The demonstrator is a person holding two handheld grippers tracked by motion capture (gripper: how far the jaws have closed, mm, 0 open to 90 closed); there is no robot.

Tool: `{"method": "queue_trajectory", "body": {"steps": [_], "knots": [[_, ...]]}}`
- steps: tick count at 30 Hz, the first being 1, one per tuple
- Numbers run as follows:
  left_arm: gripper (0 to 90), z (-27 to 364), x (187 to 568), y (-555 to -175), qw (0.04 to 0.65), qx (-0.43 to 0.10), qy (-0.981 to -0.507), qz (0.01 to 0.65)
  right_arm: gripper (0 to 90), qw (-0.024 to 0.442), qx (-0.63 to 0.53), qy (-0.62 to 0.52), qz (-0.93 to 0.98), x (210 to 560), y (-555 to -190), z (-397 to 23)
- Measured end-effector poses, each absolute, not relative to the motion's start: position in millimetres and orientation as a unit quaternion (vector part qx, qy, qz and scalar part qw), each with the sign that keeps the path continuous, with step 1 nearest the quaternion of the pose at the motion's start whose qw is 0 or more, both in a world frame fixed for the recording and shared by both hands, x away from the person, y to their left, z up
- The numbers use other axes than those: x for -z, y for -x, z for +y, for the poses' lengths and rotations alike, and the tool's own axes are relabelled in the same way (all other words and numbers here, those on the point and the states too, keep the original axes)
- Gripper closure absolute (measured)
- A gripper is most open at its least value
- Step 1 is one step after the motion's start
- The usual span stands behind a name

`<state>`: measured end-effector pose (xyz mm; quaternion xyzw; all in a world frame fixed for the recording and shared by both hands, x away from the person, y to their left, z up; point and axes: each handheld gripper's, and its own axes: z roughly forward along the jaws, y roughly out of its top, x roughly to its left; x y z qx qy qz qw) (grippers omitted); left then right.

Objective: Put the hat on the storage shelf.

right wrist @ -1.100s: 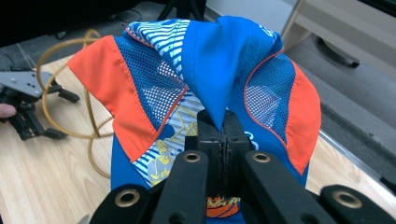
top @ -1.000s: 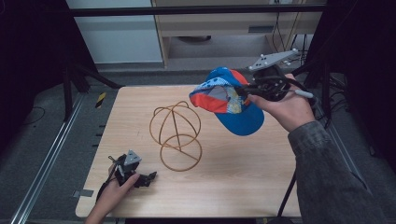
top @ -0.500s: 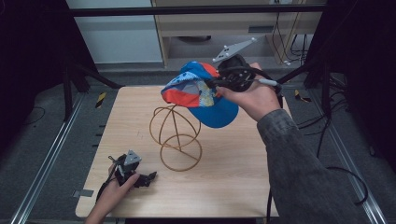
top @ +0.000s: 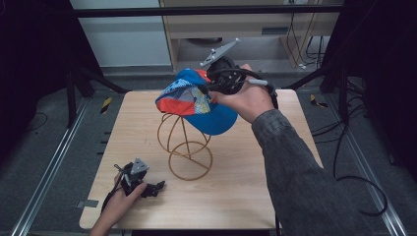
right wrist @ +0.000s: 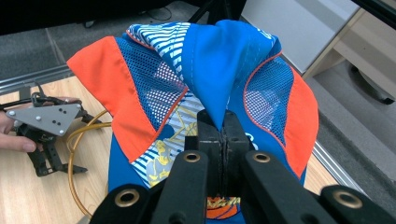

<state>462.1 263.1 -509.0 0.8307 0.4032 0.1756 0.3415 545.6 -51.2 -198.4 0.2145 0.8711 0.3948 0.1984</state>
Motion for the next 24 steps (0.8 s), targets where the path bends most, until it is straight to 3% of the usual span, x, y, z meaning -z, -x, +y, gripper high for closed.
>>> {"method": "queue_trajectory", "body": {"steps": [24], "knots": [[0.0,263,509,-462,0.342,-0.177,-0.829,0.404,89.5,0.171,-0.383,-0.186,0.888,217,-550,-8]]}}
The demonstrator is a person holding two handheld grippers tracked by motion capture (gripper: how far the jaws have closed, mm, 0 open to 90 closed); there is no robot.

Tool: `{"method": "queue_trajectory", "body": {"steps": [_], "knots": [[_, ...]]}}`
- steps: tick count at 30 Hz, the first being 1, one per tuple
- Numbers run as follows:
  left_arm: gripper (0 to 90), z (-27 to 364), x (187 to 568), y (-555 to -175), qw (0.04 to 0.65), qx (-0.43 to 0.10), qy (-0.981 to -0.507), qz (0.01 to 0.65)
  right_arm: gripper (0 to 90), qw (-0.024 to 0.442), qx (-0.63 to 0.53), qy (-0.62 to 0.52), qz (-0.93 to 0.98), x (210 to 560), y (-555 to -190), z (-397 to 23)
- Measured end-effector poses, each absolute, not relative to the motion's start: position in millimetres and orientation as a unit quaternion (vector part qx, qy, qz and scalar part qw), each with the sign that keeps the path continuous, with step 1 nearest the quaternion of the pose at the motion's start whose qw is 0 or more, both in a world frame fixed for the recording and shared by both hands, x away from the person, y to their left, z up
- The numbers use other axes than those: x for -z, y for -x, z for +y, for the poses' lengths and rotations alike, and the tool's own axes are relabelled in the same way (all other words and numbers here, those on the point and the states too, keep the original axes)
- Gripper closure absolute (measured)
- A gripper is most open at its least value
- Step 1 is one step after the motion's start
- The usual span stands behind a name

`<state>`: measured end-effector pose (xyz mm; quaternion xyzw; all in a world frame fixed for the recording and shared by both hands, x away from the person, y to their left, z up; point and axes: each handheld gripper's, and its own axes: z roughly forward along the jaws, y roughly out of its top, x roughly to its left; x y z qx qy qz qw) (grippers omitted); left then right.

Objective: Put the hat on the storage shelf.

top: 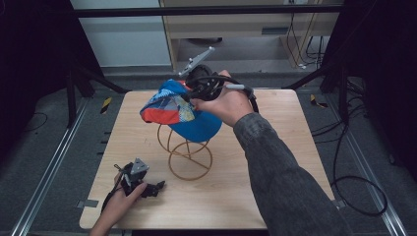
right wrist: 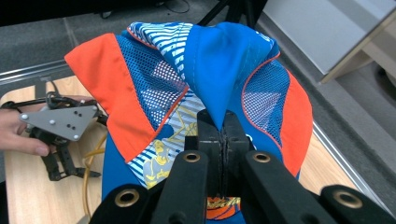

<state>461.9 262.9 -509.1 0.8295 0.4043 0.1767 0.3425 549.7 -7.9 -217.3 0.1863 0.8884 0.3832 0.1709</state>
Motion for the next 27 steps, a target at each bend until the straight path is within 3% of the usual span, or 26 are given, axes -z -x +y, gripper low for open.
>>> {"method": "queue_trajectory", "body": {"steps": [27], "knots": [[0.0,263,509,-462,0.343,-0.177,-0.829,0.404,88.6,0.147,-0.359,-0.157,0.908,236,-541,18]]}}
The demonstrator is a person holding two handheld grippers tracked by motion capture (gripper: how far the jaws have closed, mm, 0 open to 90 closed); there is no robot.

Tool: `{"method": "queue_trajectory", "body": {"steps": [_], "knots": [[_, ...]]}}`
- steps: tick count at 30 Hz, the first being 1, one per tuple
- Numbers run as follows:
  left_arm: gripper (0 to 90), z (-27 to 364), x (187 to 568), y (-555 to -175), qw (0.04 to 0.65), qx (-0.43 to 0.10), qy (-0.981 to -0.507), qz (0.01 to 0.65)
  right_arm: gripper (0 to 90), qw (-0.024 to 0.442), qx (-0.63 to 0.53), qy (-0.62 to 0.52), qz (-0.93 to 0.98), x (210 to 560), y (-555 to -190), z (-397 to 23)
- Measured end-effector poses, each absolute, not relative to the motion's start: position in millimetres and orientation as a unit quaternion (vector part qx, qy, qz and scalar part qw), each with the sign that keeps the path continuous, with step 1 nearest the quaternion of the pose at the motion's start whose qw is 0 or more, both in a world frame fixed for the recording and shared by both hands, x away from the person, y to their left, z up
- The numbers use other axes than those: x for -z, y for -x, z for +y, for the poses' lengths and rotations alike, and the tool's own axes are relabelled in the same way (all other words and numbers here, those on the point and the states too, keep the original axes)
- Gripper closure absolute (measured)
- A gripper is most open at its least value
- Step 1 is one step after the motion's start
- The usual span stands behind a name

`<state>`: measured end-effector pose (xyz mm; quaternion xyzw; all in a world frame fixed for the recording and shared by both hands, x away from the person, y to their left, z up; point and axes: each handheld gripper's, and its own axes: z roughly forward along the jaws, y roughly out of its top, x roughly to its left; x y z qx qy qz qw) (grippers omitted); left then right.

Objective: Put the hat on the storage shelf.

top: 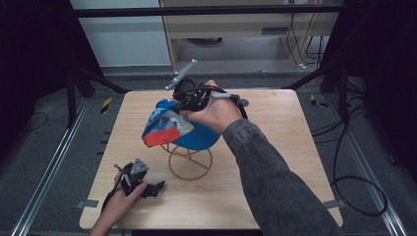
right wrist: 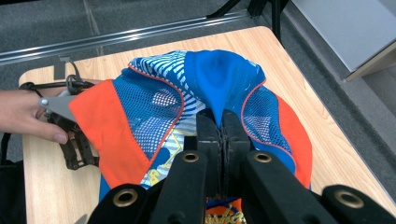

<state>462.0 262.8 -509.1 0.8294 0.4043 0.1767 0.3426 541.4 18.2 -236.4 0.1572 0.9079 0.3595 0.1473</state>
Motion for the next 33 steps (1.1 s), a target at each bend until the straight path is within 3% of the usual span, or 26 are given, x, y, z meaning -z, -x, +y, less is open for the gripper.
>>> {"method": "queue_trajectory", "body": {"steps": [19,33], "knots": [[0.0,262.9,509.1,-462.0,0.342,-0.177,-0.83,0.404,83.3,0.14,-0.365,-0.16,0.906,237.1,-541.7,14.7],[0.0,263.0,509.0,-462.0,0.342,-0.176,-0.83,0.404,68.3,0.136,-0.371,-0.163,0.904,239.1,-539.3,13.9]]}}
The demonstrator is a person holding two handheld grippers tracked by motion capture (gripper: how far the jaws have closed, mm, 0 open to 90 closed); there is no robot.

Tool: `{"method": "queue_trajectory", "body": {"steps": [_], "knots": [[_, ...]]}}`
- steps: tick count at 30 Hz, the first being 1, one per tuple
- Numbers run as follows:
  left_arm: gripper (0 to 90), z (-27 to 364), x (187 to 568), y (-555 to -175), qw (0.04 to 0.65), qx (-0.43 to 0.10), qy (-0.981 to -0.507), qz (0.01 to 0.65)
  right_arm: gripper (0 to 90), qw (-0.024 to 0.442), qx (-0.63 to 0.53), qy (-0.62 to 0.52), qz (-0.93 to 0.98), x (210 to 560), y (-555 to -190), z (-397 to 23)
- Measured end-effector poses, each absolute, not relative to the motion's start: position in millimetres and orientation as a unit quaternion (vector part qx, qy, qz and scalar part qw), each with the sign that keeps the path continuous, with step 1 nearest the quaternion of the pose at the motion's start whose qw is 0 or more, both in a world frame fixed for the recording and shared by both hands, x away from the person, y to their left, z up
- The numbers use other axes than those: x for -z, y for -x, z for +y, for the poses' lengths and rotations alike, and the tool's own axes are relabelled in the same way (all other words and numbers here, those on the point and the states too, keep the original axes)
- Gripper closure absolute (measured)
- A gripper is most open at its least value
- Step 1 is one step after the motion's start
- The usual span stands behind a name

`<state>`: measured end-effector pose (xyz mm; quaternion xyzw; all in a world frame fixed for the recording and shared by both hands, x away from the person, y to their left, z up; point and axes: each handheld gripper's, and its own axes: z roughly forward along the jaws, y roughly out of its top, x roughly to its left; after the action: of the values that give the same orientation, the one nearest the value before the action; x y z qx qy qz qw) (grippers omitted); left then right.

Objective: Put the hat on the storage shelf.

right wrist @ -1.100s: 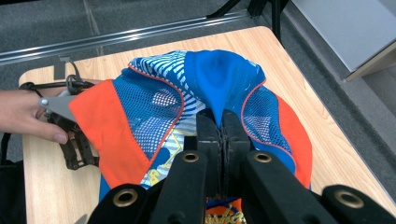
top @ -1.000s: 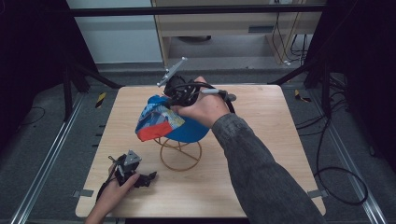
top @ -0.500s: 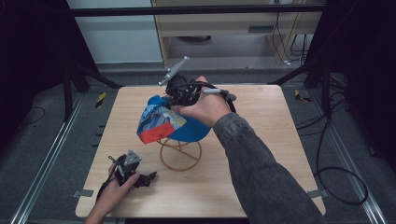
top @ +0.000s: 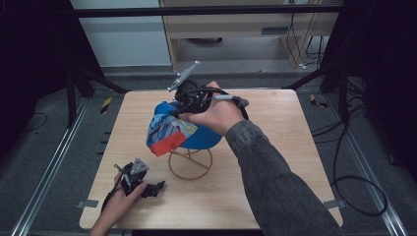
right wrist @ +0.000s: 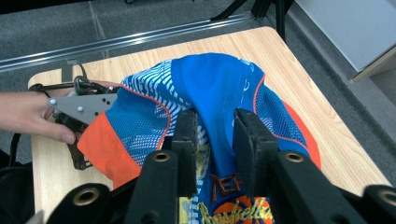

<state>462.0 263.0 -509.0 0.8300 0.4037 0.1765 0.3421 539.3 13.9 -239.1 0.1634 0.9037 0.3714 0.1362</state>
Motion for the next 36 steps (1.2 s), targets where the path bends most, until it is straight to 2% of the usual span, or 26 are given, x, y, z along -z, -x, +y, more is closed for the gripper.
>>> {"method": "queue_trajectory", "body": {"steps": [1,13,36], "knots": [[0.0,263,509,-462,0.342,-0.176,-0.83,0.404,64.3,0.137,-0.371,-0.166,0.903,239,-539,14],[0.0,263,509,-462,0.342,-0.176,-0.83,0.403,55.9,0.129,-0.377,-0.17,0.901,240,-534,9],[0.0,263,509,-462,0.342,-0.176,-0.831,0.402,53.1,0.122,-0.397,-0.167,0.894,240,-519,-4]]}}
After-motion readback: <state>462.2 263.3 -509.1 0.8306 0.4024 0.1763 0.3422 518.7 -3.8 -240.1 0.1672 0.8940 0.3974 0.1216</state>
